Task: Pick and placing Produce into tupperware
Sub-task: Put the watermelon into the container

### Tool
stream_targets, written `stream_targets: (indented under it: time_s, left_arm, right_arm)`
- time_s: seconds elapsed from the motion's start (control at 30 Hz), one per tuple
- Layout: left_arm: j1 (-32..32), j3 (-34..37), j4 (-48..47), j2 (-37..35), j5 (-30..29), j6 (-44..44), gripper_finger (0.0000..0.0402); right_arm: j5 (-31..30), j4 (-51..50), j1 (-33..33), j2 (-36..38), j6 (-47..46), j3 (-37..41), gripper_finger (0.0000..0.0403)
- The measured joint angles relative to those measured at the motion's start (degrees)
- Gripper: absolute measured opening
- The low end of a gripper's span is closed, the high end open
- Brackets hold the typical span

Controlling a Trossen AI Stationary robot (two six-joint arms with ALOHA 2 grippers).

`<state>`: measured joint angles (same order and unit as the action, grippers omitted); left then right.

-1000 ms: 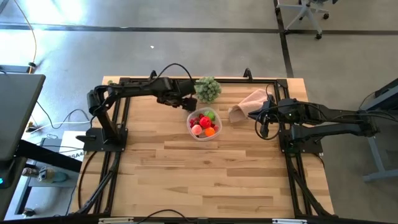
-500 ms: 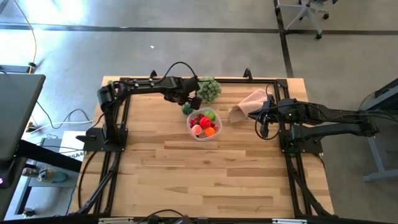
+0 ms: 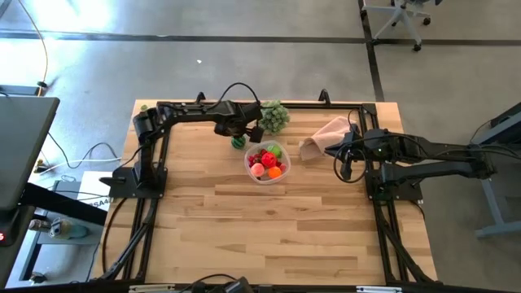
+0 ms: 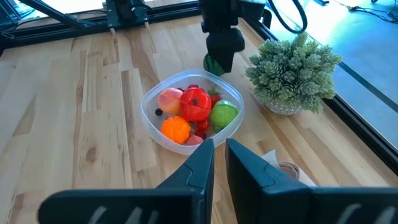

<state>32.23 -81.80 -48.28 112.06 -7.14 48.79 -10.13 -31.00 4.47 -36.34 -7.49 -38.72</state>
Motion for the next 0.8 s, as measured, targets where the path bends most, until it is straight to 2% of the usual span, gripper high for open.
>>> stream_targets:
  time_s: [0.8]
  left_arm:
    - [2.03,0.01,-3.58,4.40,2.99,1.64,0.0399]
  right_arm:
    - [0.00,0.00,0.00,0.00,0.00,-0.02,0.0030]
